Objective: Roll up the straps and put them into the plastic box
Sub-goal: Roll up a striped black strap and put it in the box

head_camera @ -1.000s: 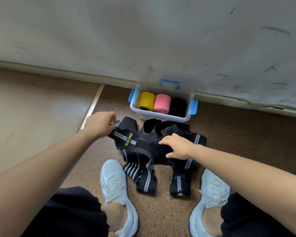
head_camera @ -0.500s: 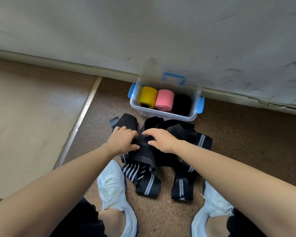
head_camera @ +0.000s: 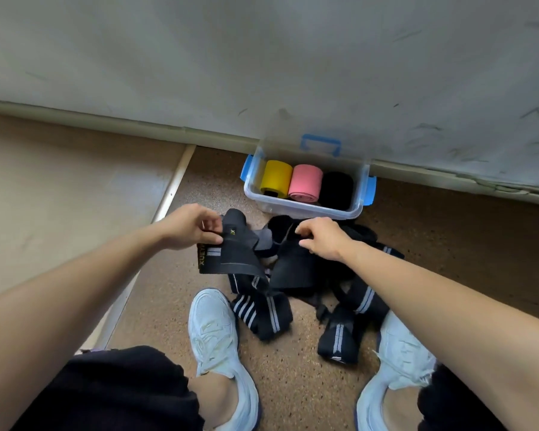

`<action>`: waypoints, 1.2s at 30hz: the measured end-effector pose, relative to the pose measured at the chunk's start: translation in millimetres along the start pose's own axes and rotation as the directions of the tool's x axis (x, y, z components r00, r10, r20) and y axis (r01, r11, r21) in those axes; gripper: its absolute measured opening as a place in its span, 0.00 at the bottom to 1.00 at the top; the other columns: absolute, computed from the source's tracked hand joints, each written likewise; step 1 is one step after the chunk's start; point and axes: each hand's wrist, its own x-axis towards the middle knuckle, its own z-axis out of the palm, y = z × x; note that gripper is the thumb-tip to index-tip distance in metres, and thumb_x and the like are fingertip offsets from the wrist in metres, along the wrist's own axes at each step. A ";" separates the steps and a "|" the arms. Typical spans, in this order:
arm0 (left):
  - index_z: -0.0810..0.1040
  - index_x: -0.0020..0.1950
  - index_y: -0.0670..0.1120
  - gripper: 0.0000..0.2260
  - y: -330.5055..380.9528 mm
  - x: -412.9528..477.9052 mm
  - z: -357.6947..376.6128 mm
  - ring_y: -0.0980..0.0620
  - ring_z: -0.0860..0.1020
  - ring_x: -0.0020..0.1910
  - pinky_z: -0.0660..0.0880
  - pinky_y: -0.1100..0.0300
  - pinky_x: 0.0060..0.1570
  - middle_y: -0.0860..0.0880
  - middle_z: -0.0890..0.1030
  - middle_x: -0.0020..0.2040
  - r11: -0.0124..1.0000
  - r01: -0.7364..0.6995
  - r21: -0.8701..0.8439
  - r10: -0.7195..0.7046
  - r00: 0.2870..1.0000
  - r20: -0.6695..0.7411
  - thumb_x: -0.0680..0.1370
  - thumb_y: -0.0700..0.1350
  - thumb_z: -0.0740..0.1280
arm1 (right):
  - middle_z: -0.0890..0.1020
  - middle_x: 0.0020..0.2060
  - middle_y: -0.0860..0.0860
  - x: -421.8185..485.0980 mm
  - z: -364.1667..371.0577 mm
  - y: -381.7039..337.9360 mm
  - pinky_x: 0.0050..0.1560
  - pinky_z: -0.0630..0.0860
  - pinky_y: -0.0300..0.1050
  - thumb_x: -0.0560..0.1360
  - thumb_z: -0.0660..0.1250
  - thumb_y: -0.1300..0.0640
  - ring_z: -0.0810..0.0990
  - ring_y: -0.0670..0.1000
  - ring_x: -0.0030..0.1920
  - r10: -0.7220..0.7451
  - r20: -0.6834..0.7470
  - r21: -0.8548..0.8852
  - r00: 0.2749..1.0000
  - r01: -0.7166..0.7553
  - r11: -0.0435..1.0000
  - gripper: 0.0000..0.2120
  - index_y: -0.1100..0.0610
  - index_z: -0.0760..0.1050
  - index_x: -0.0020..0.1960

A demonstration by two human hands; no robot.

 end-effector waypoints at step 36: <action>0.85 0.58 0.48 0.13 106.3 18.5 40.0 0.54 0.84 0.53 0.79 0.55 0.59 0.53 0.87 0.53 0.855 -0.256 -0.450 0.221 0.967 -0.130 0.74 0.40 0.78 | 0.83 0.41 0.51 -95.5 -150.5 9.2 0.39 0.72 0.37 0.76 0.74 0.59 0.78 0.48 0.41 0.157 -0.403 0.322 0.901 -0.021 0.947 0.02 0.55 0.82 0.48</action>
